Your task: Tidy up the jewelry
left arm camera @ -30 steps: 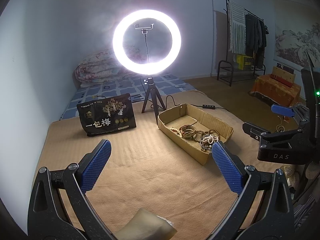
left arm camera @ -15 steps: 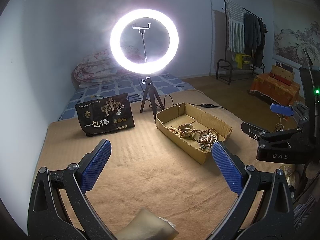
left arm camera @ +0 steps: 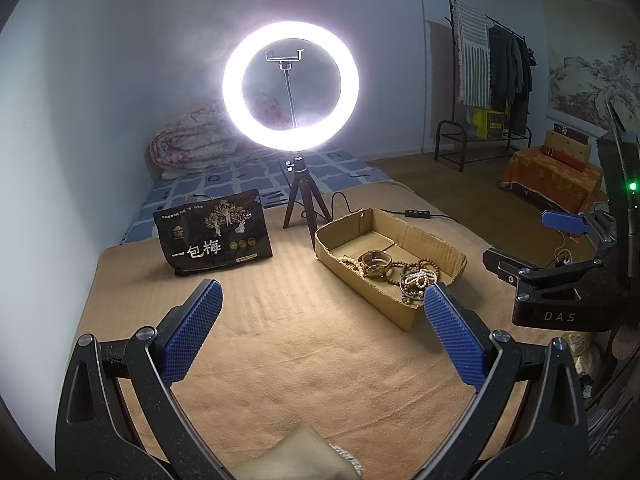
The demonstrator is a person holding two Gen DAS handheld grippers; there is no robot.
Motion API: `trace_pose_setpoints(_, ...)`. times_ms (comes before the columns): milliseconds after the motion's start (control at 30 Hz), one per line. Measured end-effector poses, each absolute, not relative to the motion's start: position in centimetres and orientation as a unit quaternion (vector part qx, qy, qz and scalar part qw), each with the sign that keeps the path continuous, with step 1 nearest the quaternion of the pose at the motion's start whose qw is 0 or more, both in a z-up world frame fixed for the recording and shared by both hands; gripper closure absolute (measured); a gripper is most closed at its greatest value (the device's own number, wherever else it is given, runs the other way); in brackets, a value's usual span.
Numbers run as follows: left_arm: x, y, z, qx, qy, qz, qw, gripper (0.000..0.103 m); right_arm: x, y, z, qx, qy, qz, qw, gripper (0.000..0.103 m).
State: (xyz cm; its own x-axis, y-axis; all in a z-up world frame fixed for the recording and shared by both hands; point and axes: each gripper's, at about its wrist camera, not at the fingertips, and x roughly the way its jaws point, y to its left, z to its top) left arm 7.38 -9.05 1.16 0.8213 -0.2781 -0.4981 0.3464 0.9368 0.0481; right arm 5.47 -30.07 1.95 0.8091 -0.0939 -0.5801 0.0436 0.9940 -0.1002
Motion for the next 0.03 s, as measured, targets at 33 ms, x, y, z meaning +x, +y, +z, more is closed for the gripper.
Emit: trace_pose_setpoints(33, 7.37, -9.07, 1.15, 0.069, 0.249, -0.164, 0.952, 0.001, 5.39, -30.08, 1.91, -0.042, 0.307, -0.036, 0.95, 0.0)
